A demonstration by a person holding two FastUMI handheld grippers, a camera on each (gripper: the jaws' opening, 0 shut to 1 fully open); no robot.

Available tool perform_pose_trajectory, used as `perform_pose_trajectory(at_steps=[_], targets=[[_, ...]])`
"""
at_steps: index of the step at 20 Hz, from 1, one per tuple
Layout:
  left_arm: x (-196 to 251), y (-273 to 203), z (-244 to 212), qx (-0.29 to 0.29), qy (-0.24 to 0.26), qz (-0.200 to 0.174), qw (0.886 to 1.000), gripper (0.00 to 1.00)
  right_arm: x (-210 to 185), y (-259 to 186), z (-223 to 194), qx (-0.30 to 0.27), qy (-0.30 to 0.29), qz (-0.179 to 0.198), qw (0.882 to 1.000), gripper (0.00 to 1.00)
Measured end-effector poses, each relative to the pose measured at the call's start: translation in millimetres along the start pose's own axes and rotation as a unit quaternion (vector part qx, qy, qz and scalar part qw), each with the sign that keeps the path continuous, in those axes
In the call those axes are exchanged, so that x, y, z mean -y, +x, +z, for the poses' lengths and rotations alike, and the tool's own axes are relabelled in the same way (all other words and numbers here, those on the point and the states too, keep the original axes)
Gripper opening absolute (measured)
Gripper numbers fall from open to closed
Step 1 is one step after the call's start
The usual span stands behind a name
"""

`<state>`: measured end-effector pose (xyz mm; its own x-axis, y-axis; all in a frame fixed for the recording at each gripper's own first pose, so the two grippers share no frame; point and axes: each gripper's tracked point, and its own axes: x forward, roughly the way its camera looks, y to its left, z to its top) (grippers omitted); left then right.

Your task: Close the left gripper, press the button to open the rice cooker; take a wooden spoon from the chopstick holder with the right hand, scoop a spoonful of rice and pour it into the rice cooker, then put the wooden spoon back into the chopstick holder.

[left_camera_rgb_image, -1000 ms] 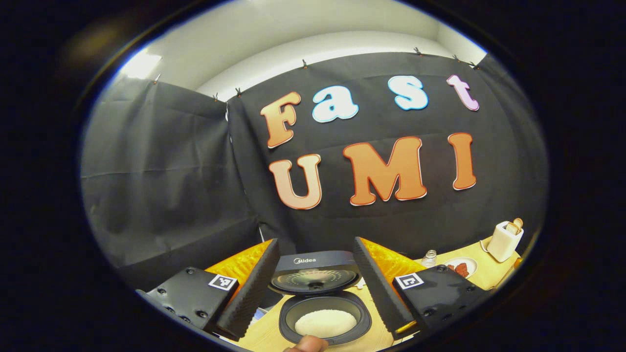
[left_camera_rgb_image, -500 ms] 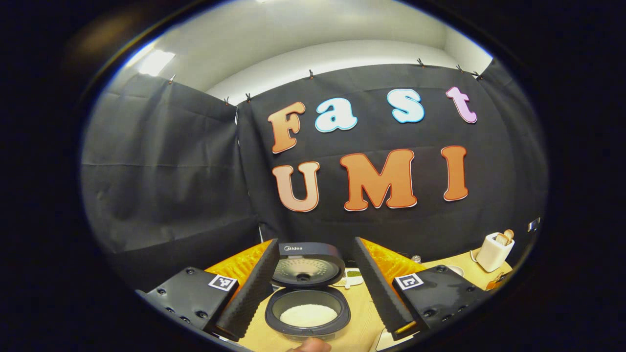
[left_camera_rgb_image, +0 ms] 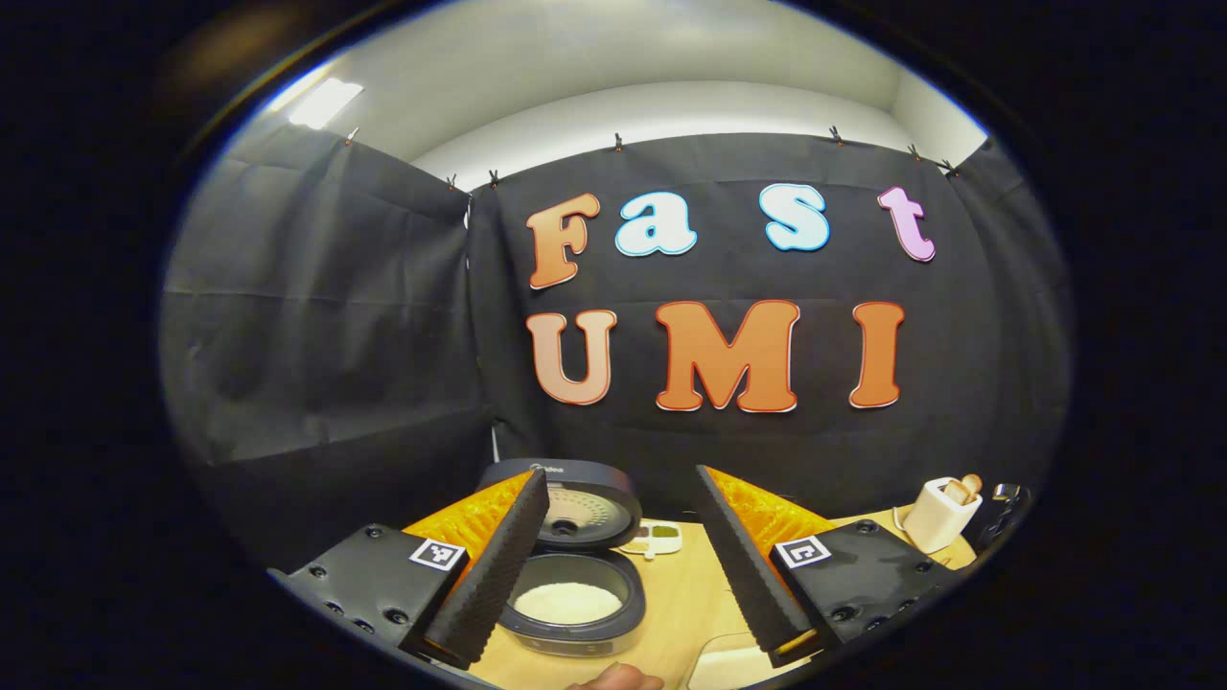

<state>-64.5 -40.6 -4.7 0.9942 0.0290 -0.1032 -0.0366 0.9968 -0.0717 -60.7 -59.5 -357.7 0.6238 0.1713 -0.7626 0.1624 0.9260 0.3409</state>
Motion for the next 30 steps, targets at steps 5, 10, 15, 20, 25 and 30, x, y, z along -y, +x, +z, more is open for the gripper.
perform_pose_trajectory(at_steps=[5, 10, 15, 20, 25, 30], targets=[[9.0, 8.0, -17.4, -0.02, -0.004, -0.025, 0.999, 0.98, -6.9, -15.6, -1.9, 0.011, 0.008, -0.005, 1.0, 0.09], [-0.7, 23.7, -29.6, -0.027, -0.011, -0.03, 0.999, 1.0, -18.6, -45.1, 26.6, 0.061, -0.015, -0.013, 0.998, 0.1], [-9.4, 32.4, -50.0, -0.052, -0.015, -0.05, 0.997, 1.0, -57.4, -87.6, 65.9, 0.123, -0.045, -0.005, 0.991, 0.09], [-28.6, 39.3, -58.9, -0.062, -0.014, -0.046, 0.997, 1.0, -132.3, -96.9, 57.6, 0.13, -0.082, 0.051, 0.987, 0.09], [-52.4, 44.5, -73.3, -0.081, -0.014, -0.039, 0.996, 0.98, -177.5, -76.7, 5.5, 0.094, -0.175, 0.058, 0.978, 0.09], [-71.4, 36.8, -93.0, -0.108, -0.002, -0.028, 0.994, 1.0, -191.3, -49.4, -37.3, 0.069, -0.27, 0.04, 0.96, 0.1]])
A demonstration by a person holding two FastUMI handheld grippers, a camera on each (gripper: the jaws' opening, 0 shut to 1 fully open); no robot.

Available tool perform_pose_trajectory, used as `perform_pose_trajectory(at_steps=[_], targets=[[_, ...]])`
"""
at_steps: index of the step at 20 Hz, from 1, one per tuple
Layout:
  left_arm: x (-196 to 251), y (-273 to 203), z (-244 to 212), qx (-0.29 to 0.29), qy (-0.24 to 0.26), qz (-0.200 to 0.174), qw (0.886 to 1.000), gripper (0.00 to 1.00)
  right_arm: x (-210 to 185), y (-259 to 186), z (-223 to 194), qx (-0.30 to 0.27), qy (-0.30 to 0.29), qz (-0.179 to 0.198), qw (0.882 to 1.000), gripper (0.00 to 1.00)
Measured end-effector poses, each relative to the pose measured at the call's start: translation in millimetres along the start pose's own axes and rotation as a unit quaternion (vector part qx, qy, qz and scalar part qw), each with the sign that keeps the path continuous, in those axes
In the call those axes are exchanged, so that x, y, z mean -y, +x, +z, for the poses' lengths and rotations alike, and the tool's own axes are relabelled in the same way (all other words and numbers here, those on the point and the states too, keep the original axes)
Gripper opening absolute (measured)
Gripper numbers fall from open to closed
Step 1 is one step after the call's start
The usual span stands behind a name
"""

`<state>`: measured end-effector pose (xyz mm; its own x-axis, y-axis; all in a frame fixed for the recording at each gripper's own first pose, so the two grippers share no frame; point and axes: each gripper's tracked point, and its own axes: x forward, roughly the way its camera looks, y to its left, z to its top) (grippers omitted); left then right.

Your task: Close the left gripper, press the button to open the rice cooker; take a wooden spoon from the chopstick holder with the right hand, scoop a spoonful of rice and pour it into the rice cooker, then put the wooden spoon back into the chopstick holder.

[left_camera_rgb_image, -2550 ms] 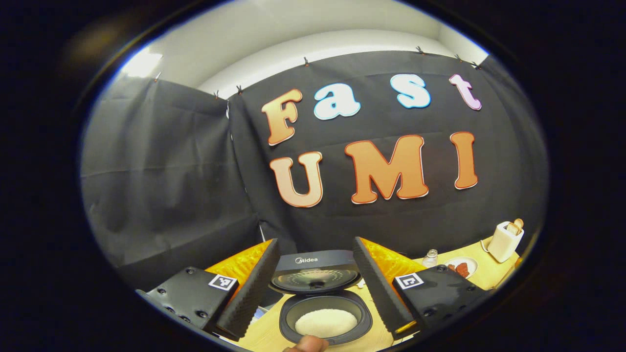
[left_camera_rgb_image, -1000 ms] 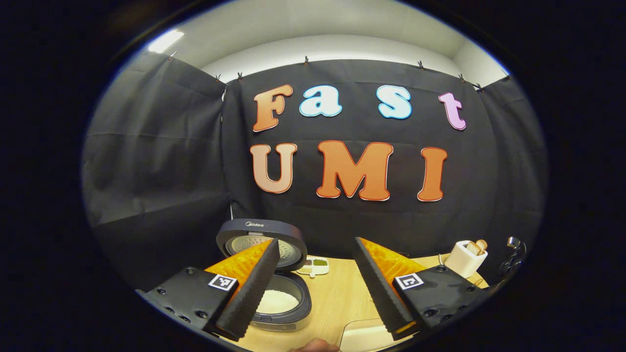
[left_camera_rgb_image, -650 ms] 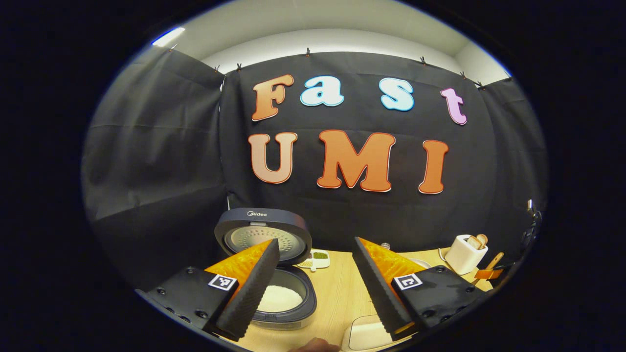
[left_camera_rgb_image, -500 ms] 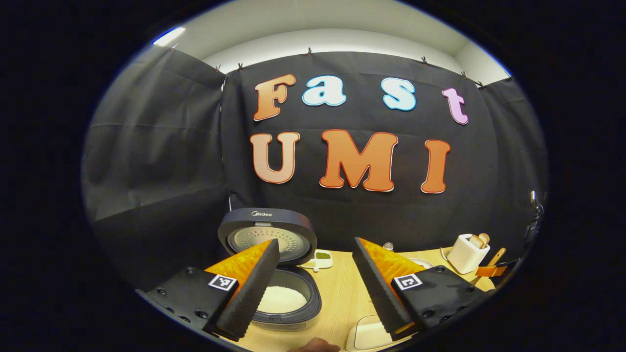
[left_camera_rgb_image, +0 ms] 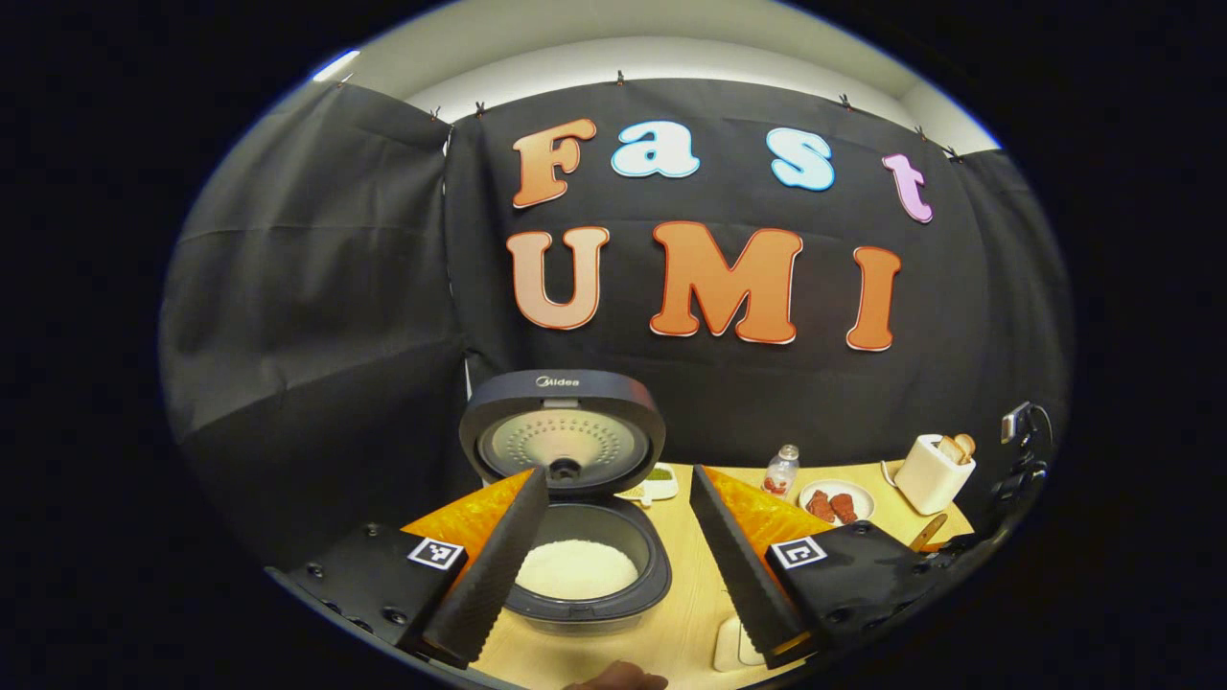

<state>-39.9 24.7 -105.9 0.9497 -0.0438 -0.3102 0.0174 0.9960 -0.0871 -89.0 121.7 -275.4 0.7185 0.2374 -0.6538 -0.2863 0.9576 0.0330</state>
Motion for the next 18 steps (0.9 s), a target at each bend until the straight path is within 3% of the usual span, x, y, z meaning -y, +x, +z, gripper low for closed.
perform_pose_trajectory(at_steps=[4, 10, 14, 18], targets=[[-14.2, -3.8, -2.8, -0.002, 0.007, 0.009, 1.0, 0.98, -0.6, 17.6, -11.7, 0.005, -0.081, -0.038, 0.996, 0.09], [-38.7, -3.0, -3.4, 0.001, 0.024, 0.028, 0.999, 0.98, -20.2, 34.6, -31.9, 0.036, -0.162, -0.057, 0.985, 0.05], [-46.4, 1.3, -7.0, -0.006, 0.027, 0.026, 0.999, 1.0, -34.4, 31.0, -43.7, 0.069, -0.195, -0.073, 0.976, 0.04], [-46.0, 7.7, -11.6, -0.019, 0.036, 0.013, 0.999, 1.0, -57.6, 28.8, -47.1, 0.076, -0.173, -0.075, 0.979, 0.04]])
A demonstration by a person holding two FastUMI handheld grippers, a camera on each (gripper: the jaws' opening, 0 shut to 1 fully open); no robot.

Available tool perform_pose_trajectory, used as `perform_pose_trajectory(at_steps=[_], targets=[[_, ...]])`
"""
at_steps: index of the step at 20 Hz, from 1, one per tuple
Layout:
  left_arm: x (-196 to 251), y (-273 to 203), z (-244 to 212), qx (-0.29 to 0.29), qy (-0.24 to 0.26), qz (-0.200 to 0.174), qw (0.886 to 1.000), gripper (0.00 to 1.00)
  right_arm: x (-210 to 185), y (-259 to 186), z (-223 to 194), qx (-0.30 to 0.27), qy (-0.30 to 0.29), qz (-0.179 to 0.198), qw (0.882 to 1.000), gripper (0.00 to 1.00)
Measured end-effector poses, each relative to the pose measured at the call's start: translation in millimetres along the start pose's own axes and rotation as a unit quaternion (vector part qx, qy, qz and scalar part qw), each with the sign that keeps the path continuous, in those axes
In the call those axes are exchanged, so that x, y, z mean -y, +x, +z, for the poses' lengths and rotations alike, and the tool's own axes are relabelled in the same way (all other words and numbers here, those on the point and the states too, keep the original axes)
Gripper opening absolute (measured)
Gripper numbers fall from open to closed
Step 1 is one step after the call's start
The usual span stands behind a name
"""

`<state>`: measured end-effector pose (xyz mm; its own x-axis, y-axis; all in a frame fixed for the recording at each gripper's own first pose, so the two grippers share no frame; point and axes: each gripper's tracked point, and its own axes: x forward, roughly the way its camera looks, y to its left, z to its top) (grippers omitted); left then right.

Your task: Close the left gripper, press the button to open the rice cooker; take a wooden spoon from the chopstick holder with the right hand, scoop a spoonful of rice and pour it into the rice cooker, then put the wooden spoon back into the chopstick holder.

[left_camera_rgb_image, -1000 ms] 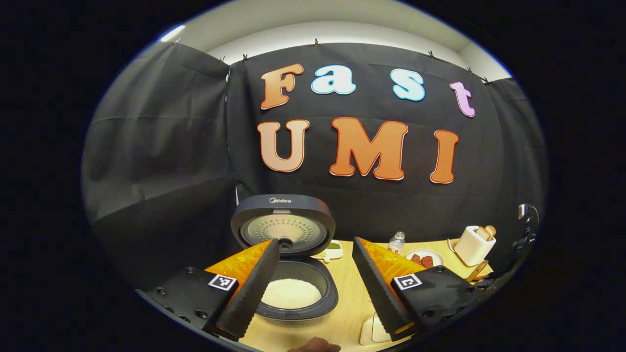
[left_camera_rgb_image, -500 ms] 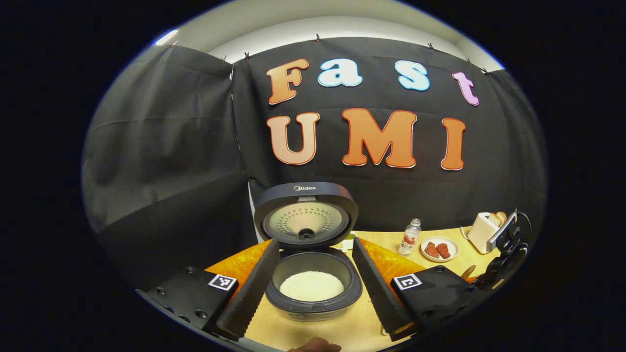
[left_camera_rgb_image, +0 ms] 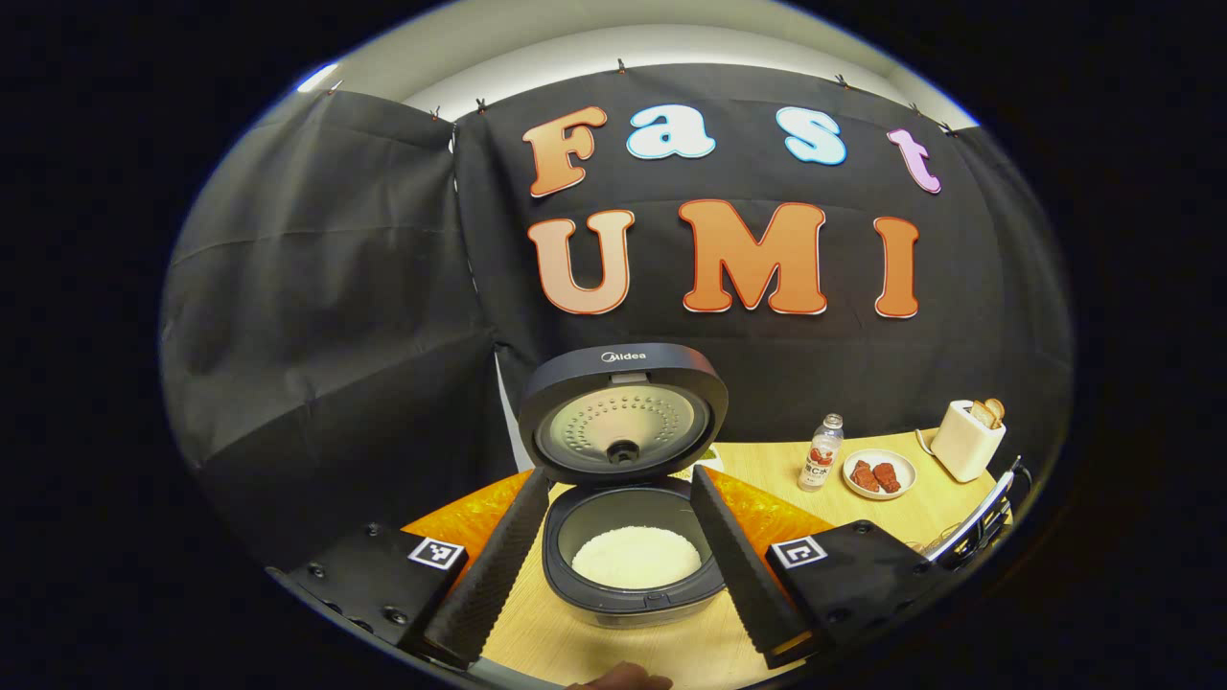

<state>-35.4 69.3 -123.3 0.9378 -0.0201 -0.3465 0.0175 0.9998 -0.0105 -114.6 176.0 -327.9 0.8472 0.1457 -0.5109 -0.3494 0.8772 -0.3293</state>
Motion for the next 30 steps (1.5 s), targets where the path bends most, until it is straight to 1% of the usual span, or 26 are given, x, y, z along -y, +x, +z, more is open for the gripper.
perform_pose_trajectory(at_steps=[3, 4, 5, 6, 8, 9, 10, 11, 12, 14, 16, 18, 19, 20, 21, 22, 23, 24, 25, 26, 27, 28, 29, 30], targets=[[-0.8, -0.6, -2.8, -0.001, 0.008, -0.007, 1.0, 1.0, -16.1, 0.7, 13.0, 0.002, 0.061, 0.014, 0.998, 0.04], [-1.3, -1.4, -3.7, -0.002, 0.008, -0.01, 1.0, 0.98, -21.3, 1.2, 16.4, -0.002, 0.089, 0.023, 0.996, 0.04], [-3.0, -1.0, -4.9, -0.004, 0.008, -0.013, 1.0, 0.98, -27.5, 2.8, 19.5, -0.008, 0.119, 0.034, 0.992, 0.04], [-4.5, -0.4, -8.9, -0.009, 0.01, -0.016, 1.0, 0.98, -35.3, 3.5, 21.3, -0.022, 0.157, 0.053, 0.986, 0.04], [-8.0, -1.3, -15.6, -0.018, 0.014, -0.021, 1.0, 0.98, -43.1, 1.8, 22.5, -0.047, 0.243, 0.075, 0.966, 0.04], [-11.3, -2.2, -15.9, -0.017, 0.015, -0.021, 1.0, 1.0, -42.3, 5.9, 21.5, -0.055, 0.276, 0.076, 0.956, 0.04], [-14.2, -3.7, -15.6, -0.017, 0.016, -0.022, 0.999, 1.0, -38.9, 9.9, 19.1, -0.066, 0.3, 0.077, 0.949, 0.04], [-17.5, -4.5, -15.8, -0.017, 0.016, -0.022, 0.999, 0.98, -37.0, 9.4, 17.8, -0.074, 0.326, 0.079, 0.939, 0.04], [-21.5, -3.3, -17.2, -0.018, 0.016, -0.021, 1.0, 1.0, -36.7, 11.5, 13.8, -0.087, 0.355, 0.082, 0.927, 0.04], [-28.5, -3.7, -18.8, -0.02, 0.014, -0.016, 1.0, 1.0, -33.2, 14.3, 6.8, -0.103, 0.412, 0.087, 0.901, 0.04], [-32.5, -1.0, -18.6, -0.021, 0.01, -0.015, 1.0, 1.0, -29.0, 14.6, 1.4, -0.115, 0.456, 0.093, 0.877, 0.04], [-32.0, -1.2, -18.4, -0.021, 0.008, -0.017, 1.0, 1.0, -24.4, 15.6, -0.8, -0.118, 0.488, 0.102, 0.859, 0.04], [-30.5, -1.6, -19.1, -0.023, 0.008, -0.02, 1.0, 1.0, -19.9, 14.6, -1.2, -0.119, 0.508, 0.107, 0.846, 0.04], [-28.9, -2.0, -19.5, -0.023, 0.007, -0.023, 0.999, 0.98, -14.7, 14.5, -2.4, -0.12, 0.528, 0.112, 0.833, 0.04], [-27.3, -1.4, -19.2, -0.024, 0.006, -0.025, 0.999, 1.0, -9.0, 12.3, -1.8, -0.114, 0.547, 0.119, 0.82, 0.04], [-25.0, 0.0, -19.3, -0.025, 0.004, -0.026, 0.999, 1.0, -2.7, 11.6, -0.5, -0.109, 0.567, 0.127, 0.807, 0.04], [-22.5, 0.9, -19.3, -0.026, 0.002, -0.027, 0.999, 1.0, 3.3, 9.1, 1.2, -0.103, 0.581, 0.137, 0.796, 0.04], [-20.1, 0.7, -18.7, -0.026, 0.001, -0.027, 0.999, 1.0, 10.8, 8.5, 0.8, -0.099, 0.592, 0.141, 0.788, 0.04], [-18.2, 1.6, -16.8, -0.025, 0.0, -0.026, 0.999, 0.98, 17.2, 7.5, -3.0, -0.097, 0.597, 0.144, 0.783, 0.04], [-15.4, 2.0, -15.3, -0.024, 0.0, -0.025, 0.999, 1.0, 25.8, 6.0, -5.2, -0.094, 0.603, 0.145, 0.779, 0.04], [-13.1, 1.4, -14.2, -0.022, 0.001, -0.027, 0.999, 1.0, 33.1, 4.7, -4.6, -0.091, 0.609, 0.149, 0.774, 0.04], [-9.4, -0.6, -14.3, -0.019, 0.006, -0.029, 0.999, 1.0, 42.2, 3.4, -5.4, -0.089, 0.618, 0.151, 0.767, 0.04], [-7.2, -1.6, -12.7, -0.015, 0.013, -0.029, 0.999, 0.98, 52.4, 1.6, -5.2, -0.085, 0.63, 0.151, 0.757, 0.04], [-6.1, -1.3, -11.6, -0.012, 0.018, -0.028, 0.999, 1.0, 63.3, 2.3, -5.2, -0.08, 0.645, 0.148, 0.745, 0.04]])
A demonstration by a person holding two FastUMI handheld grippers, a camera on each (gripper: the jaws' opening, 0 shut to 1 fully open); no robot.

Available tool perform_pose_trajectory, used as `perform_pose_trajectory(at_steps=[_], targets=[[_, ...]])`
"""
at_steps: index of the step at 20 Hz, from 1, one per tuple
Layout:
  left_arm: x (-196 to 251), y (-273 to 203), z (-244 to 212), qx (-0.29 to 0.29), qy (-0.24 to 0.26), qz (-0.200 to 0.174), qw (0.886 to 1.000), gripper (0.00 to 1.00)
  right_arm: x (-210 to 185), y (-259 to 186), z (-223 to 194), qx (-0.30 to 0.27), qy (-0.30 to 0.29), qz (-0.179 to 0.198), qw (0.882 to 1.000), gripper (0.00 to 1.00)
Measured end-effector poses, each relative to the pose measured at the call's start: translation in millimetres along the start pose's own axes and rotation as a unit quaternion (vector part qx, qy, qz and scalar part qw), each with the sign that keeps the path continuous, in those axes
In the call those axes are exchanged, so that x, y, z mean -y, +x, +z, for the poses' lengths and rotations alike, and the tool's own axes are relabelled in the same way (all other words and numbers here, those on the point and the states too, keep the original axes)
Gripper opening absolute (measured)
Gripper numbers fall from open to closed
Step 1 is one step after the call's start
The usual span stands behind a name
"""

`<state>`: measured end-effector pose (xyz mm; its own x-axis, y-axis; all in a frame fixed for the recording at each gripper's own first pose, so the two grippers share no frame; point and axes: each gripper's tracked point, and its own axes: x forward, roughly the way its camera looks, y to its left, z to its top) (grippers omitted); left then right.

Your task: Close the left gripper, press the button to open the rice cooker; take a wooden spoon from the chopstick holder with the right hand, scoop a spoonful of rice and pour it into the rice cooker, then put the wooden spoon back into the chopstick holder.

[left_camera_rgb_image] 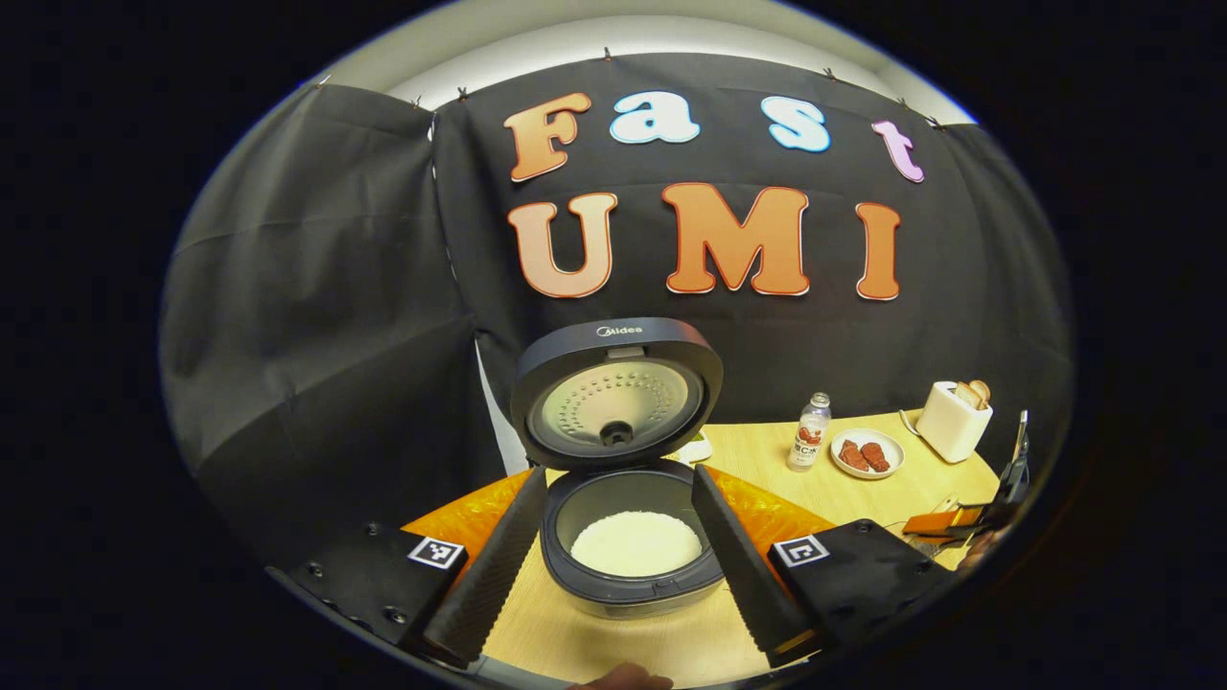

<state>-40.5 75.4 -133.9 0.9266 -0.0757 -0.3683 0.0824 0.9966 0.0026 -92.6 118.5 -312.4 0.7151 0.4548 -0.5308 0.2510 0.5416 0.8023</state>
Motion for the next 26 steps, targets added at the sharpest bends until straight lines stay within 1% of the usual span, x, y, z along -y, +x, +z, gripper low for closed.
perform_pose_trajectory(at_steps=[1, 2, 3, 4, 5, 6, 7, 8, 9, 10, 12, 13, 14, 15, 16, 19, 22, 23, 25, 26], targets=[[1.3, -0.5, 1.8, 0.003, 0.004, 0.003, 1.0, 0.98, -0.9, -3.6, 9.0, 0.004, 0.022, 0.008, 1.0, 0.04], [2.1, -0.4, 3.2, 0.004, 0.006, 0.006, 1.0, 1.0, -1.9, -7.0, 18.5, 0.007, 0.04, 0.017, 0.999, 0.03], [4.1, -0.2, 5.7, 0.006, 0.006, 0.009, 1.0, 1.0, -4.6, -9.5, 26.2, 0.009, 0.058, 0.029, 0.998, 0.04], [4.9, -0.2, 6.4, 0.008, 0.005, 0.012, 1.0, 0.98, -8.3, -11.3, 33.2, 0.009, 0.075, 0.042, 0.996, 0.04], [7.4, -1.1, 8.0, 0.009, 0.004, 0.013, 1.0, 1.0, -13.0, -13.4, 38.2, 0.006, 0.092, 0.054, 0.994, 0.04], [7.3, -1.1, 10.6, 0.013, 0.005, 0.018, 1.0, 0.98, -17.6, -14.4, 44.5, 0.005, 0.112, 0.066, 0.992, 0.04], [6.0, -0.9, 13.2, 0.018, 0.006, 0.022, 1.0, 1.0, -21.8, -14.3, 48.3, 0.005, 0.124, 0.075, 0.989, 0.04], [3.6, -3.5, 14.4, 0.022, 0.005, 0.027, 0.999, 1.0, -29.3, -14.4, 52.2, 0.004, 0.141, 0.088, 0.986, 0.04], [1.7, -4.7, 16.6, 0.026, 0.004, 0.031, 0.999, 0.98, -39.0, -16.1, 53.6, -0.001, 0.152, 0.098, 0.983, 0.04], [0.6, -6.2, 16.7, 0.028, 0.002, 0.035, 0.999, 1.0, -49.2, -14.4, 55.6, -0.005, 0.163, 0.111, 0.98, 0.04], [-6.7, -6.9, 15.8, 0.029, -0.006, 0.046, 0.999, 0.98, -72.9, -8.1, 54.1, -0.02, 0.179, 0.133, 0.975, 0.03], [-11.1, -7.6, 15.8, 0.03, -0.012, 0.05, 0.998, 1.0, -86.4, -6.1, 52.4, -0.03, 0.186, 0.143, 0.972, 0.0], [-16.5, -8.5, 15.0, 0.031, -0.018, 0.056, 0.998, 0.98, -102.1, -0.4, 50.1, -0.038, 0.189, 0.154, 0.969, 0.03], [-22.1, -9.4, 14.6, 0.032, -0.023, 0.063, 0.997, 0.98, -118.0, 2.6, 45.9, -0.048, 0.19, 0.163, 0.967, 0.03], [-29.2, -11.1, 12.7, 0.034, -0.028, 0.07, 0.997, 1.0, -133.7, 8.4, 41.8, -0.057, 0.187, 0.17, 0.966, 0.03], [-56.4, -18.7, 9.3, 0.036, -0.043, 0.096, 0.994, 1.0, -182.3, 16.1, 28.9, -0.08, 0.169, 0.194, 0.963, 0.04], [-80.2, -21.8, 0.6, 0.031, -0.051, 0.118, 0.991, 1.0, -237.9, 35.4, 16.0, -0.086, 0.12, 0.215, 0.965, 0.04], [-88.0, -23.2, -2.4, 0.03, -0.05, 0.125, 0.99, 0.99, -253.2, 42.9, 11.4, -0.088, 0.103, 0.221, 0.966, 0.04], [-103.5, -28.4, -8.0, 0.028, -0.051, 0.138, 0.989, 1.0, -279.5, 55.7, -1.1, -0.094, 0.078, 0.228, 0.966, 0.03], [-110.5, -29.8, -8.7, 0.027, -0.054, 0.143, 0.988, 0.98, -289.3, 61.6, -6.7, -0.096, 0.066, 0.228, 0.967, 0.04]])
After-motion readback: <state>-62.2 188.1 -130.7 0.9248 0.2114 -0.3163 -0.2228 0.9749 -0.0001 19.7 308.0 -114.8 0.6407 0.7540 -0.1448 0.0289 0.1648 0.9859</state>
